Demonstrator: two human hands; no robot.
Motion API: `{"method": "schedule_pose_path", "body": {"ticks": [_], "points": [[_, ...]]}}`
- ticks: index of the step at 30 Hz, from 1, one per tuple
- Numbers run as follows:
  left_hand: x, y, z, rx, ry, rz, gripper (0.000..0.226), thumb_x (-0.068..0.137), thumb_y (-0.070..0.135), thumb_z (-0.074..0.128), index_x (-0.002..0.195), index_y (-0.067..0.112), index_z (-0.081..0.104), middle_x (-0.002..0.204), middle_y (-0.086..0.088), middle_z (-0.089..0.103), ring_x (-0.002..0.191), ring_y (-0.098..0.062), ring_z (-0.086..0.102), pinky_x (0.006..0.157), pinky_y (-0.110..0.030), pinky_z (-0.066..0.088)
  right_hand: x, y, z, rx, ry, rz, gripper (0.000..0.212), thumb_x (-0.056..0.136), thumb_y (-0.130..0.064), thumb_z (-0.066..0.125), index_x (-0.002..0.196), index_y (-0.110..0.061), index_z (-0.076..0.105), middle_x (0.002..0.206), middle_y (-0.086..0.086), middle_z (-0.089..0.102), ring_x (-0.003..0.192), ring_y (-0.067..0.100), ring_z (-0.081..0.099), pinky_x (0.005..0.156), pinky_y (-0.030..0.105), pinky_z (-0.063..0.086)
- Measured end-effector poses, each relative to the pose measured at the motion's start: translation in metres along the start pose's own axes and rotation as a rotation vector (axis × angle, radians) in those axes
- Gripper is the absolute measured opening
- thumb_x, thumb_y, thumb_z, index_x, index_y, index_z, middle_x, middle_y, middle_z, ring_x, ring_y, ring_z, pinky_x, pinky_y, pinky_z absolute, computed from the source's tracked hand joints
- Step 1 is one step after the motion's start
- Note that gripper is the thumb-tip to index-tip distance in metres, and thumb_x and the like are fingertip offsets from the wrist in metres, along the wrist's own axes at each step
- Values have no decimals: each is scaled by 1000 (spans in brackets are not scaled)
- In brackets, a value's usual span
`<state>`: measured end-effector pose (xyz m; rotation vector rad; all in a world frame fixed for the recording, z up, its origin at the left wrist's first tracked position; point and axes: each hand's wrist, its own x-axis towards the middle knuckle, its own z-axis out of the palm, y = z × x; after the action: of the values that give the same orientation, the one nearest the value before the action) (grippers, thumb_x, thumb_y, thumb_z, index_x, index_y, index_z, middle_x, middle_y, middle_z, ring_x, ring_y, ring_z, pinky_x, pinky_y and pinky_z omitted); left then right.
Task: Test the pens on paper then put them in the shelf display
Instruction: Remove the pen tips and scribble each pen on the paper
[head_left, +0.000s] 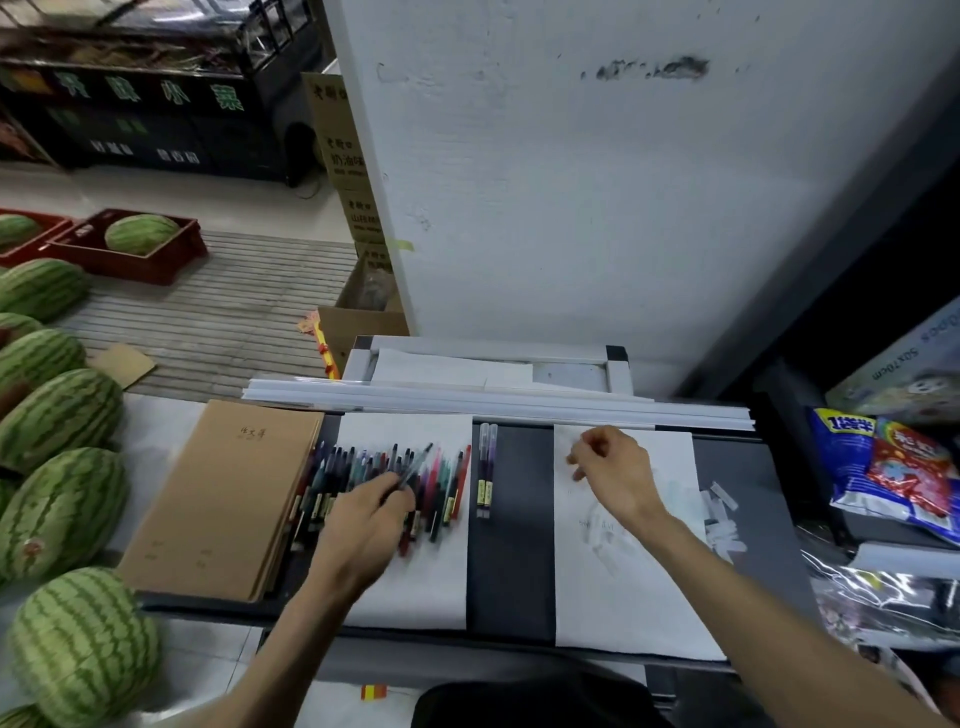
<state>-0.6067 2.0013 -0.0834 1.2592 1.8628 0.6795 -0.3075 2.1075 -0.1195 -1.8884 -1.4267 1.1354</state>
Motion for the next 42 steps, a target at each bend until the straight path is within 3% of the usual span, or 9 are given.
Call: {"method": "schedule_pose_path", "body": {"ticks": [5,10,16,21,26,33,35,39,42], "points": [[-24,32,12,-8,-165,212,33,104,63,40,106,39,62,82,6,68,64,-8,57,62,-26,47,-67,-30,-14,485,-298,-140,15,95,-25,76,99,-11,77,75,12,70,61,23,60,58,29,46],[-41,62,10,15,-247,414,41,103,70,39,111,42,68,71,-8,53,59,-28,45,55,-40,35,-96,-45,-32,659,-461,-239,21,98,-17,69,109,-2,77,64,7,49,60,21,38,57,29,31],[-48,83,1,60,-240,466,34,105,65,40,109,46,67,71,-5,55,60,-25,49,58,-48,42,-99,-58,-54,695,-443,-280,22,97,-19,69,104,0,78,64,12,39,61,25,29,59,36,22],[-49,84,1,57,-221,440,34,103,68,38,107,48,65,74,-5,59,66,-28,56,65,-53,49,-101,-61,-62,668,-441,-243,24,92,-16,69,109,-4,79,75,13,65,62,22,51,58,24,40],[-49,78,4,18,-198,402,37,101,75,37,112,55,66,77,-6,63,71,-33,60,67,-55,52,-100,-54,-55,678,-380,-88,22,97,-10,63,108,-11,82,80,12,64,71,23,55,71,31,46],[-52,72,10,-7,-185,380,38,102,72,39,113,52,69,67,-5,52,54,-21,44,53,-40,34,-109,-61,-39,692,-471,24,29,105,-34,53,99,-6,55,84,19,73,62,29,61,60,28,44],[-54,71,11,4,-189,393,36,104,67,40,112,47,69,62,-1,46,52,-15,39,51,-32,29,-112,-62,-34,715,-464,-1,22,107,-31,53,96,-11,57,97,19,75,71,31,64,63,28,42],[-55,69,11,-3,-195,386,37,105,67,40,113,47,70,61,-3,41,51,-12,34,51,-28,24,-113,-68,-31,867,-344,-30,16,92,-26,72,89,-10,71,88,16,46,73,27,31,68,32,30],[-55,68,11,3,-186,381,37,104,68,40,112,48,70,63,-6,44,52,-14,35,51,-35,26,-114,-69,-33,895,-322,-62,25,86,-22,76,92,2,73,77,15,52,69,21,42,65,28,37]]}}
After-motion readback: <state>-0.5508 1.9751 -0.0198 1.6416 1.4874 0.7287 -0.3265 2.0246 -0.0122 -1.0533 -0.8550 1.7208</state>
